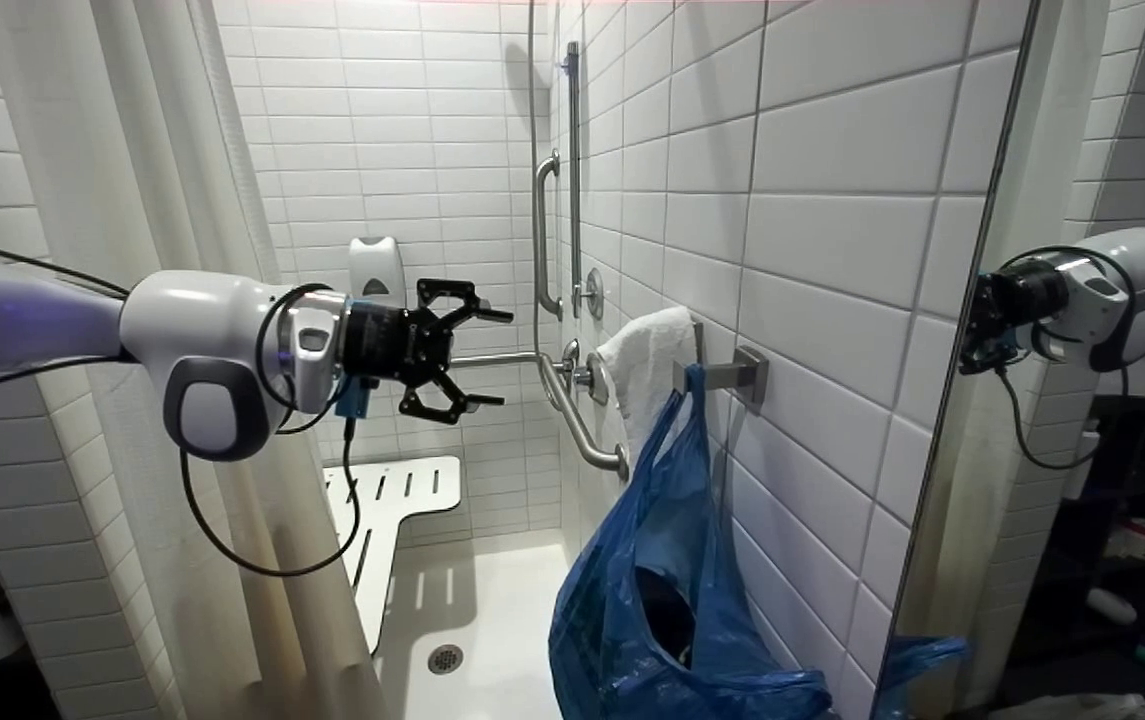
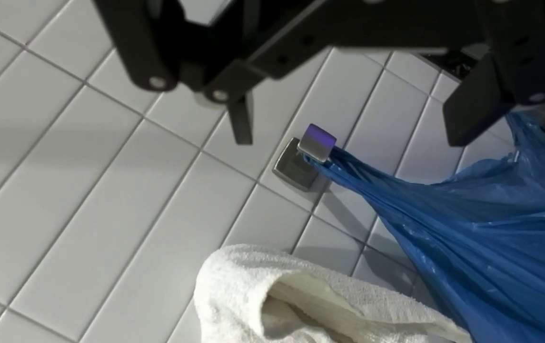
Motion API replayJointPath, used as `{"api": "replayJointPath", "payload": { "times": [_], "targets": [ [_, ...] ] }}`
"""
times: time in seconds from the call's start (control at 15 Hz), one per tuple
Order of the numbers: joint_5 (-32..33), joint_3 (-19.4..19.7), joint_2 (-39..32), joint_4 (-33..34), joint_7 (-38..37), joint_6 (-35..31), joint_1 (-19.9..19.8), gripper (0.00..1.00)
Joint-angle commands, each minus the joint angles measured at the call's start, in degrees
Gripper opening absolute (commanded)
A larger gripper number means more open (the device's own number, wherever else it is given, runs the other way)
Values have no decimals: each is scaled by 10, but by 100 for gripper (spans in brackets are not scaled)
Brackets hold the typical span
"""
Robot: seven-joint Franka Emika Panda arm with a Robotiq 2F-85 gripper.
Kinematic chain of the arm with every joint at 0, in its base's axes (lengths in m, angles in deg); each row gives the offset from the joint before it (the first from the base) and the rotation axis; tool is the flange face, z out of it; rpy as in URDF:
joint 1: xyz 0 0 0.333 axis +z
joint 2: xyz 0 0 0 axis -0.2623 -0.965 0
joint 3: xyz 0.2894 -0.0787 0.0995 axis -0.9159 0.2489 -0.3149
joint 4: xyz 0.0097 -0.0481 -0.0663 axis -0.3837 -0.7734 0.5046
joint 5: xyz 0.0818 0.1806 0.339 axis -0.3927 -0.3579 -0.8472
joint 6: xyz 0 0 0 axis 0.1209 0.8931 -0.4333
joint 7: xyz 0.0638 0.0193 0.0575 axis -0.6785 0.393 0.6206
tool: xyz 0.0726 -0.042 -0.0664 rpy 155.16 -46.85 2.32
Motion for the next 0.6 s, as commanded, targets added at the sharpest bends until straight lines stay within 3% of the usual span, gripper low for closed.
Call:
{"api": "replayJointPath", "payload": {
  "times": [0.0, 0.07, 0.13, 0.2, 0.27, 0.33, 0.4, 0.53],
  "targets": [
    [5, 11, 12, 2, 15, 13, -1, 100],
    [3, 1, 67, 10, 45, -35, -17, 100],
    [7, 10, 14, 2, 23, 12, -3, 100],
    [5, -2, 73, 12, 55, -38, -22, 100],
    [6, -5, 75, 15, 60, -42, -26, 100],
    [4, 3, 26, 10, 45, 3, -17, 100],
    [6, -11, 87, 21, 75, -48, -39, 100],
    [6, -18, 95, 26, 89, -57, -53, 100]
  ]
}}
